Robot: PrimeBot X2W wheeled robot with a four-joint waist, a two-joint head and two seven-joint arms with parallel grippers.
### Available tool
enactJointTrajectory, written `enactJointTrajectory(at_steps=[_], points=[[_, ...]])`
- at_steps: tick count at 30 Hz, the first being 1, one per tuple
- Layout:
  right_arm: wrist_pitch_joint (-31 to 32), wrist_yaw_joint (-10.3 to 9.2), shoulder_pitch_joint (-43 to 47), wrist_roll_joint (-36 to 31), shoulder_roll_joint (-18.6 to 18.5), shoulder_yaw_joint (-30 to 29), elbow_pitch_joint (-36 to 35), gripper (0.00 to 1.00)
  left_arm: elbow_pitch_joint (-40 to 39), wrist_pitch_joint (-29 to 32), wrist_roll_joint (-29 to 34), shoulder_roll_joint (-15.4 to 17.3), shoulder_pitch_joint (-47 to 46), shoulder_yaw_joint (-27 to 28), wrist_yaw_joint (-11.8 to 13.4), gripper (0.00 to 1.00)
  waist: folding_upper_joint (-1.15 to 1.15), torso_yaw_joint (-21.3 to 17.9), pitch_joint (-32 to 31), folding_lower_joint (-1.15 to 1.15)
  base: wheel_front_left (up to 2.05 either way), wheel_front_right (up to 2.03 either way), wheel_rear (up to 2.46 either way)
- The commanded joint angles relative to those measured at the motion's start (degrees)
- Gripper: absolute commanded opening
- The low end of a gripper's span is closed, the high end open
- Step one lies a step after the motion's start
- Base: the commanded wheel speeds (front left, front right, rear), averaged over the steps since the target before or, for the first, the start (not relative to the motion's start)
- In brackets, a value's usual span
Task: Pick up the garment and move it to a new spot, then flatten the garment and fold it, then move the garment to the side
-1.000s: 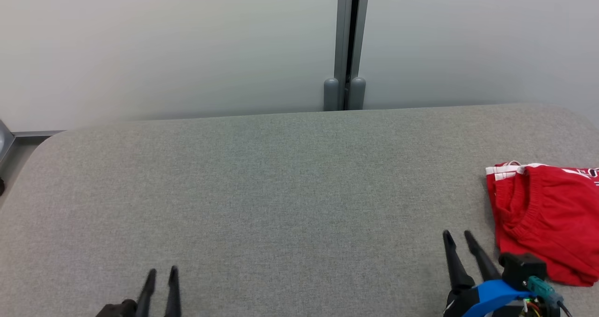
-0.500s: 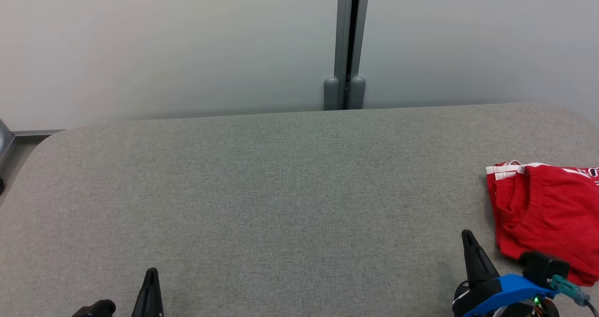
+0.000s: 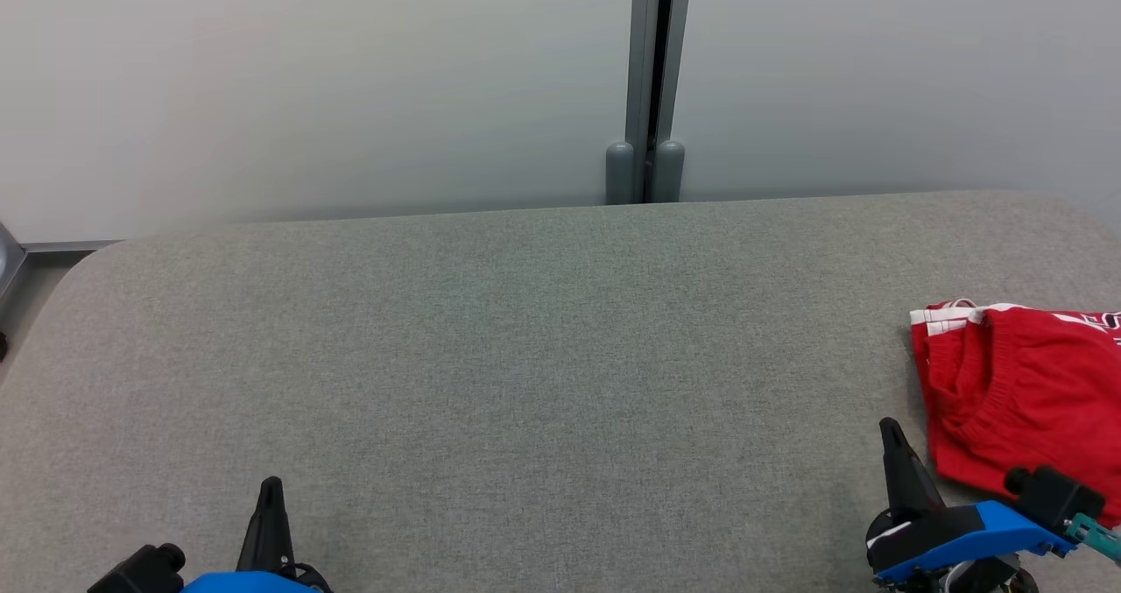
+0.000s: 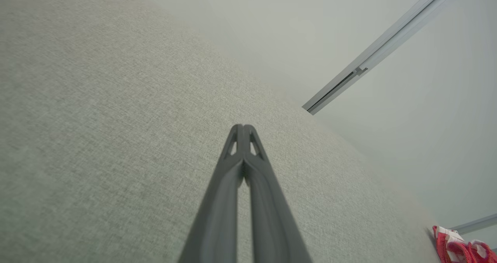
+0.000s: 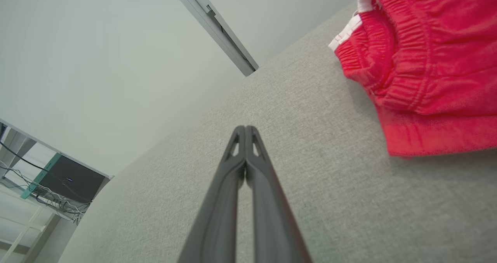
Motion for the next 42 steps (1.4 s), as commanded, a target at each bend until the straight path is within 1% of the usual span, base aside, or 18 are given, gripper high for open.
enactJointTrajectory(at_steps=[1,13,42], points=[[0.6,0.0,-0.4,2.7,-0.3,-0.3,-1.6,0.0,-1.3,0.6,-2.6,0.1,-2.1,0.6,0.0,0.0,0.0,0.0,0.0,0.0,0.0,0.0,0.0],[3.1,0.0,-0.2,11.9,-0.3,-1.2,-3.6,0.0,-2.6,3.1,-11.8,0.1,-3.2,1.4,0.0,0.0,0.0,0.0,0.2,0.0,0.0,0.0,0.0],[8.0,0.01,0.1,30.1,-0.4,-2.8,-7.5,0.0,-5.2,8.0,-29.9,0.0,-5.4,2.9,0.0,0.0,0.0,0.0,0.6,0.0,0.0,0.0,0.0]])
